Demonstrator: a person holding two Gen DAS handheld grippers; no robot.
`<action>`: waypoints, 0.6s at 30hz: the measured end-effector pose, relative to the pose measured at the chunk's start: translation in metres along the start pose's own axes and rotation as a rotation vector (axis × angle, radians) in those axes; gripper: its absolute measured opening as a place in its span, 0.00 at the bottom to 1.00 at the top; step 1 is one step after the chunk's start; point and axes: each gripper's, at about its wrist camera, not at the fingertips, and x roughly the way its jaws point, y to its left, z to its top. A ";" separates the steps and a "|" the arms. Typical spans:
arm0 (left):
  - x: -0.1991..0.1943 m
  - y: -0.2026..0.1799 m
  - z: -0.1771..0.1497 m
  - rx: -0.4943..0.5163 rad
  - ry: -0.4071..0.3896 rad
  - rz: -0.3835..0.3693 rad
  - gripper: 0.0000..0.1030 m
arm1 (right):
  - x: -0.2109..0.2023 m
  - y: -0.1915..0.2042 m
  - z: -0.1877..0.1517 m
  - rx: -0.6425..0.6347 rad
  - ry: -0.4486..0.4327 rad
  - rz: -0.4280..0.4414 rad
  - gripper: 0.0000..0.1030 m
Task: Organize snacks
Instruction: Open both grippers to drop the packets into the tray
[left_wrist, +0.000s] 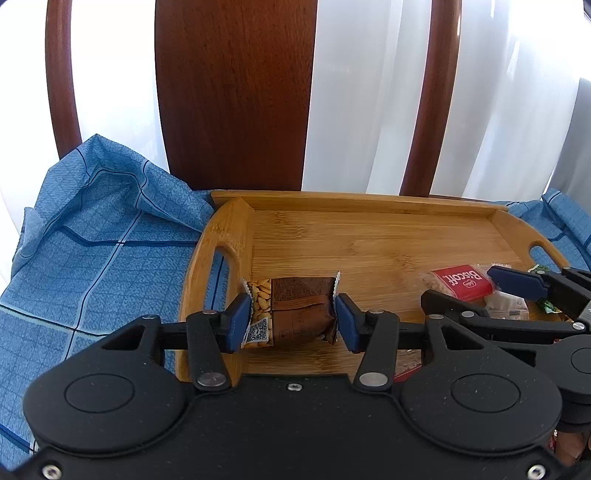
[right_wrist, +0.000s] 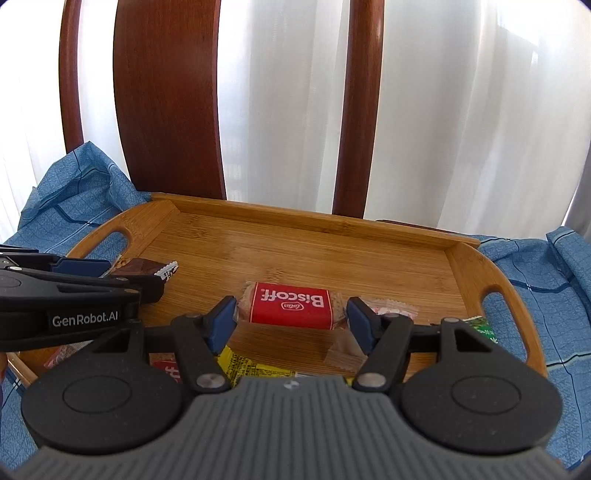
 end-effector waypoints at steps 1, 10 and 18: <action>0.000 0.000 0.000 -0.001 0.000 -0.002 0.47 | 0.000 0.000 0.000 0.000 -0.001 0.000 0.67; 0.001 0.004 0.002 -0.031 0.011 -0.030 0.52 | -0.002 -0.004 0.000 0.022 -0.007 0.012 0.76; -0.011 0.007 0.005 -0.048 -0.014 -0.035 0.79 | -0.011 -0.014 0.000 0.054 -0.039 0.020 0.81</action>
